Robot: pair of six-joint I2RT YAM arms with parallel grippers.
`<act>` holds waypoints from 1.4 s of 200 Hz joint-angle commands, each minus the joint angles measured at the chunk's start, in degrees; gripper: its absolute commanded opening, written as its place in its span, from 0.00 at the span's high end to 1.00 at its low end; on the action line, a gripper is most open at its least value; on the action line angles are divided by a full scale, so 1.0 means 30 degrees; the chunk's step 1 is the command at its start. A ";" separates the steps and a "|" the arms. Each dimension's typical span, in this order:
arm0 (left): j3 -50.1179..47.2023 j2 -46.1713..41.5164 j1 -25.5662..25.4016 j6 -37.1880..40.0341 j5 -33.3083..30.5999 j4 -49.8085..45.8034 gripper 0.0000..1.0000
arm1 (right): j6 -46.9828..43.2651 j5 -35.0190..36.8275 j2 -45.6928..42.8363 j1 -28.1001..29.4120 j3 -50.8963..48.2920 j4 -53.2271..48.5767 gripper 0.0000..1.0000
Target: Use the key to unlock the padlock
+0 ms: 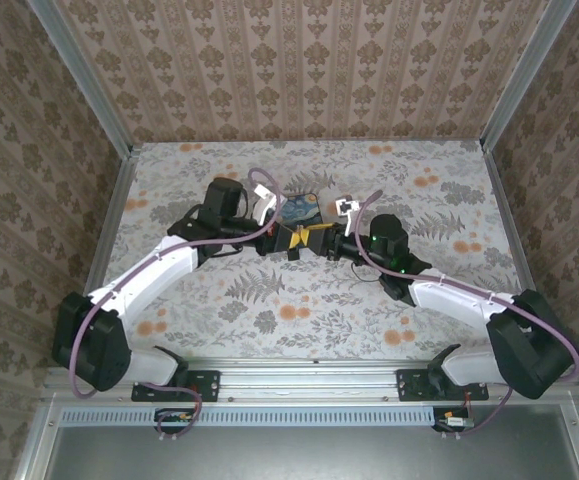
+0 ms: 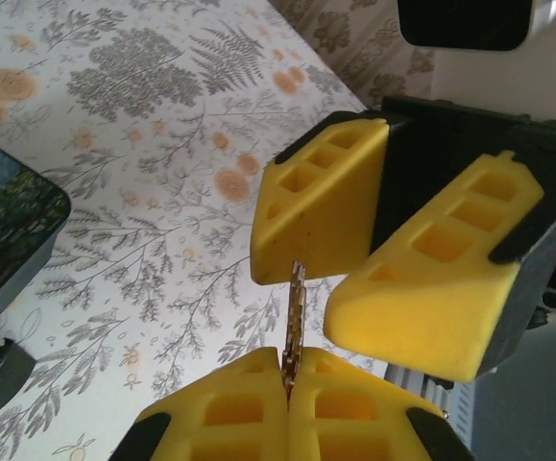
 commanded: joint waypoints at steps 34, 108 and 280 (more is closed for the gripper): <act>-0.0308 -0.0669 0.0173 -0.0852 0.1611 0.1549 0.99 | 0.1264 -0.0883 -0.0828 -0.0063 0.0632 0.1507 0.68; -0.0460 -0.0937 0.0203 -0.1142 0.2743 0.2066 1.00 | 0.1906 -0.1724 -0.0583 -0.0063 0.0632 0.2050 0.82; -0.1005 -0.1048 0.0496 -0.1893 0.1572 0.2216 0.73 | -0.2102 -0.2286 -0.2946 -0.0067 0.1626 -0.4157 1.00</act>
